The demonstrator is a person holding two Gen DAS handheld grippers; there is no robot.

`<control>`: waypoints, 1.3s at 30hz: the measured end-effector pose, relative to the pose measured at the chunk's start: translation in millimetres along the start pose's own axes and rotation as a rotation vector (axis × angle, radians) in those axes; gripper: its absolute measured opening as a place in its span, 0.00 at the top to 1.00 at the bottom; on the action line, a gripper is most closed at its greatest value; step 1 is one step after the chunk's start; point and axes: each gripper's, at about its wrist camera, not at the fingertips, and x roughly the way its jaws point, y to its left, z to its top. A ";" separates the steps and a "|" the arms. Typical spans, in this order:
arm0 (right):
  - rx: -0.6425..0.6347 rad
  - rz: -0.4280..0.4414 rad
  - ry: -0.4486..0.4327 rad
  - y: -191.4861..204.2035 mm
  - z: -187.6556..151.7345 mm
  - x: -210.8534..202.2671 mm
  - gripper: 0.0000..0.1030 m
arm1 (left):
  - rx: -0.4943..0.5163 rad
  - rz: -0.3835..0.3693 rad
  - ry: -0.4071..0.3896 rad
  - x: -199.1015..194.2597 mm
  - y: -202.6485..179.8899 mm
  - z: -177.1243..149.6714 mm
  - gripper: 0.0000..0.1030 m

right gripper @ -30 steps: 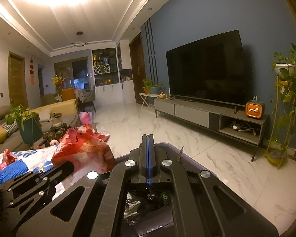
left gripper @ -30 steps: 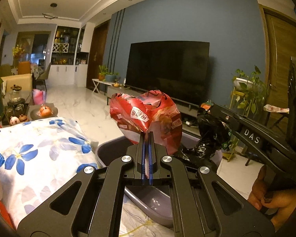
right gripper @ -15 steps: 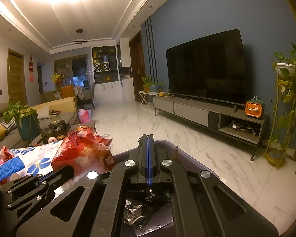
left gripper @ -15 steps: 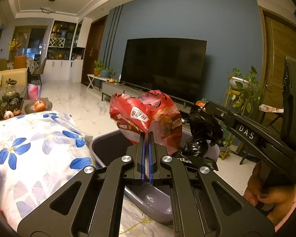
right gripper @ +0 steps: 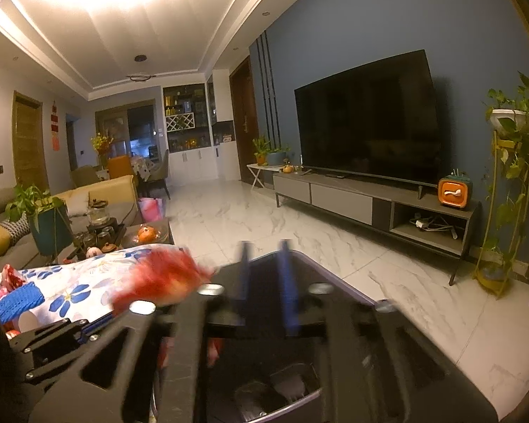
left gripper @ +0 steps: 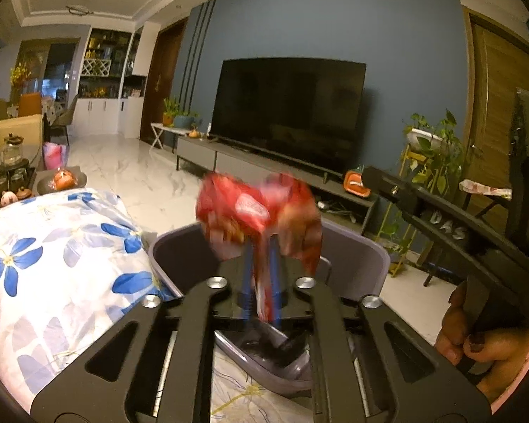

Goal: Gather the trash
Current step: 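Carry both bags over the grey bin and open both tools, then move both open tools back to the trash on the sheet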

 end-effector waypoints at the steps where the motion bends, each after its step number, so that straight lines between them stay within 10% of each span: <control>1: 0.005 -0.002 -0.008 0.0 -0.5 -2.7 0.48 | -0.003 0.005 0.003 0.1 1.6 -0.2 0.72; 3: 0.010 -0.005 -0.024 -0.7 -0.7 -8.1 0.43 | -0.021 0.013 -0.009 -3.2 4.9 -1.4 0.41; 11: 0.007 -0.005 -0.052 8.4 -6.3 -37.6 0.16 | -0.085 0.181 -0.079 -48.5 21.2 -3.5 0.18; 27: 0.022 0.112 0.055 68.4 -33.6 -73.2 0.05 | -0.086 0.520 -0.100 -184.3 44.7 -30.4 0.14; 39: -0.104 0.380 0.049 164.4 -87.1 -121.5 0.05 | -0.251 0.773 -0.118 -290.6 101.7 -74.1 0.14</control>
